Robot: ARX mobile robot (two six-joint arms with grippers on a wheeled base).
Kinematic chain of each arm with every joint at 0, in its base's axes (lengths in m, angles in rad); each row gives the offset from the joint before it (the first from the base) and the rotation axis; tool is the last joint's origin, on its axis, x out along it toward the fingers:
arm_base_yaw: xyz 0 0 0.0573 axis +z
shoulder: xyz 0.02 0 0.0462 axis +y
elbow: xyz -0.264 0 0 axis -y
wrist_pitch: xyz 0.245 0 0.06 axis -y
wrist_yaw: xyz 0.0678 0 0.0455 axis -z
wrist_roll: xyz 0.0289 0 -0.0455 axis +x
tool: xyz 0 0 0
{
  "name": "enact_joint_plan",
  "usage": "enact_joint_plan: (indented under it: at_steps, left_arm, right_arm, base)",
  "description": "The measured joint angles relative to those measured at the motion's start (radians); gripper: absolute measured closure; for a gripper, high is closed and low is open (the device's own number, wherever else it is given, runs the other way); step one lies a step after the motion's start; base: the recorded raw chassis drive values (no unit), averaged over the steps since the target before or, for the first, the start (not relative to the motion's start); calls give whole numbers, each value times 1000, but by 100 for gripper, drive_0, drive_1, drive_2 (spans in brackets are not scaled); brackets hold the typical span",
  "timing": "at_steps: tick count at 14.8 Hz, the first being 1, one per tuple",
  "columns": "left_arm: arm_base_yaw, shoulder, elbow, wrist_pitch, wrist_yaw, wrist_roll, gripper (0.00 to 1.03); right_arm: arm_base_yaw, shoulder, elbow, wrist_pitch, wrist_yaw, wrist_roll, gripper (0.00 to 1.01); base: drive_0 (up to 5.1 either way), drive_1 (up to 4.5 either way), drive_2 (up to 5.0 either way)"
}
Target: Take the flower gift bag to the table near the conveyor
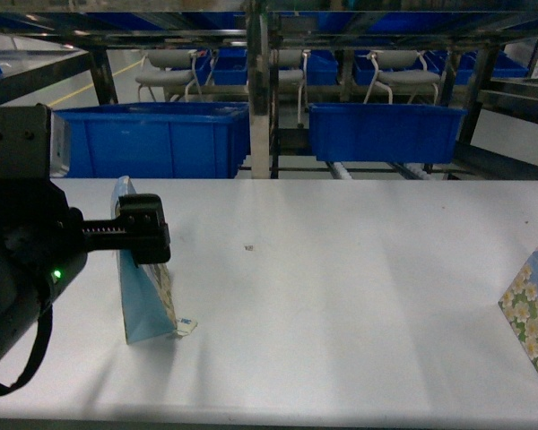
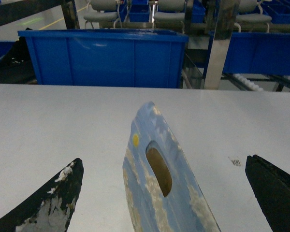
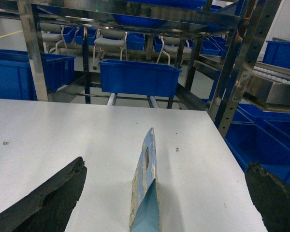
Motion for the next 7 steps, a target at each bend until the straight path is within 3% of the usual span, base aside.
enact_joint_plan:
  at_steps: [4,7]
  left_arm:
    - [58,-238,-63,-2,30,-2,5]
    - [107,-519,-138,-47,171,0,5]
  right_arm:
    - [0,0,0,0,0,0,3]
    - [0,0,0,0,0,0,3]
  base:
    - [0,0,0]
    - [0,0,0]
